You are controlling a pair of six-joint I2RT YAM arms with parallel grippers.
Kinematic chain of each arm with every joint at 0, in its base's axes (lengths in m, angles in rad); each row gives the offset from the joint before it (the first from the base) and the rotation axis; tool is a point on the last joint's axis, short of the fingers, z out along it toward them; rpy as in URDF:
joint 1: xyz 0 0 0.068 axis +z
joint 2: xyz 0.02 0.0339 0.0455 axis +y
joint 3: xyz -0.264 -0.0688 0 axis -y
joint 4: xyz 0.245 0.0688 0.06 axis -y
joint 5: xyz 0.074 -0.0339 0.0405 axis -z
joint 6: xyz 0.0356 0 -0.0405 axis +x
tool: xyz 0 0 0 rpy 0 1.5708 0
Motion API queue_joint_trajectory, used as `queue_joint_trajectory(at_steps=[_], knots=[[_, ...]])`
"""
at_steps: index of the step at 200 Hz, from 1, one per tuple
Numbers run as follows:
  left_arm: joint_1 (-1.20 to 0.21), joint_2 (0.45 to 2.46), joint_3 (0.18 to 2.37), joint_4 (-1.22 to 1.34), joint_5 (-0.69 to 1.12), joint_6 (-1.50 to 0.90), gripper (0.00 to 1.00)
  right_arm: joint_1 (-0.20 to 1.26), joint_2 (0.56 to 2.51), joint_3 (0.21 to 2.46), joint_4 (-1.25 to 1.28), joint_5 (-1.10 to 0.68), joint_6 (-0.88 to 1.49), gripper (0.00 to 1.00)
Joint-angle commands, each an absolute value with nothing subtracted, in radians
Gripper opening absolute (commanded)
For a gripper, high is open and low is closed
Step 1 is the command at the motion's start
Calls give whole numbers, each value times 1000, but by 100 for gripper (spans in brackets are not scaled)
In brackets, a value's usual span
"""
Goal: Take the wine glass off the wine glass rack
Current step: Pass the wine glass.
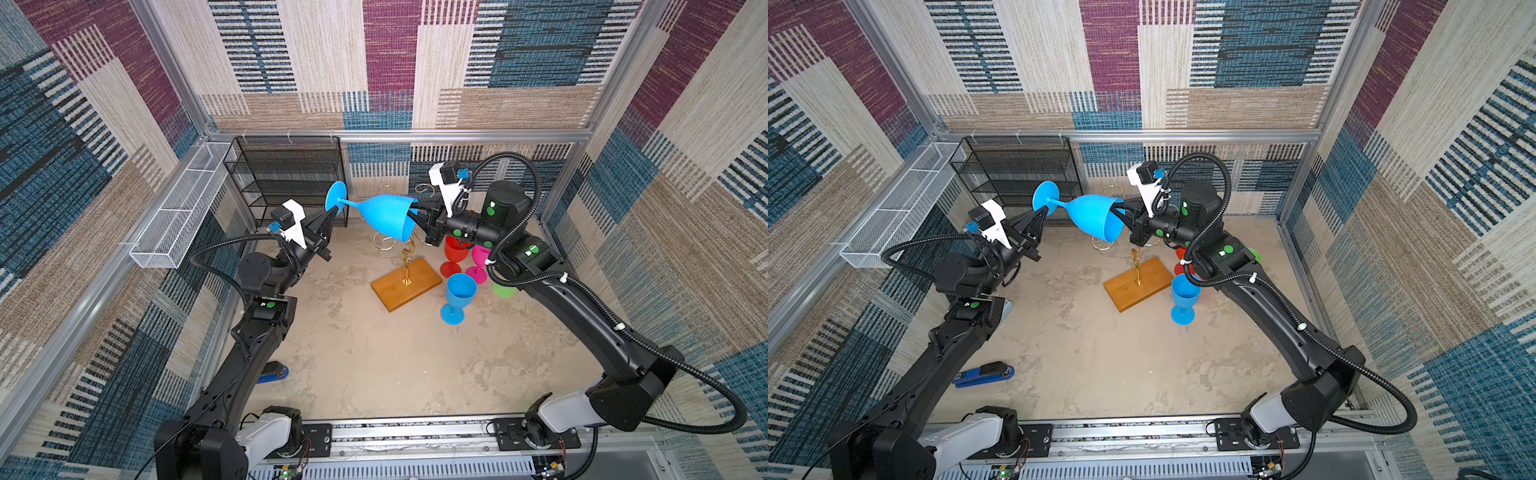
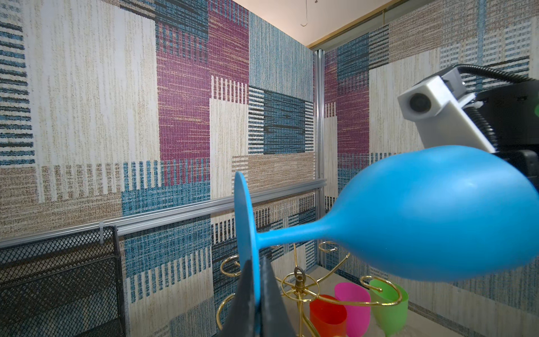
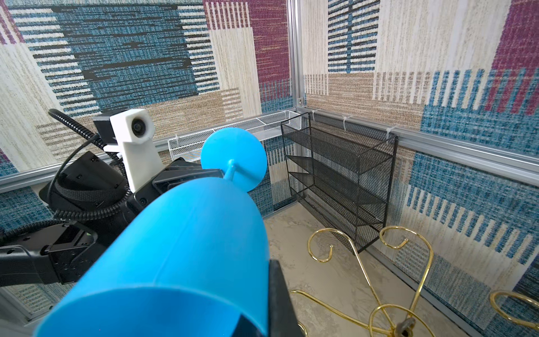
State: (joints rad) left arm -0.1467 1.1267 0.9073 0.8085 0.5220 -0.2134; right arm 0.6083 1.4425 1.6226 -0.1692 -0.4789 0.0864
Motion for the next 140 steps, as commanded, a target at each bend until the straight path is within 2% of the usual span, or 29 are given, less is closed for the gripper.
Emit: queue_joint_trajectory(at_steps=[1,9,13,54,84,107,140], knots=[[-144,1104,885,867,477,-222,72,611,1401,1627,-147,-420,142,0],[-144,1094,875,874,474,-211,96,611,1394,1629,-153,-404,146,0],[-144,1088,868,878,473,-205,99,611,1390,1629,-155,-396,148,0],[-125,1032,752,1037,381,-248,99,612,1349,1621,-180,-372,130,0],[-73,1002,716,1016,228,-312,99,636,1318,1626,-260,-368,71,0],[21,995,710,950,135,-427,99,698,1278,1617,-348,-319,1,0],[93,995,719,868,180,-450,98,808,1246,1605,-509,-234,-16,0]])
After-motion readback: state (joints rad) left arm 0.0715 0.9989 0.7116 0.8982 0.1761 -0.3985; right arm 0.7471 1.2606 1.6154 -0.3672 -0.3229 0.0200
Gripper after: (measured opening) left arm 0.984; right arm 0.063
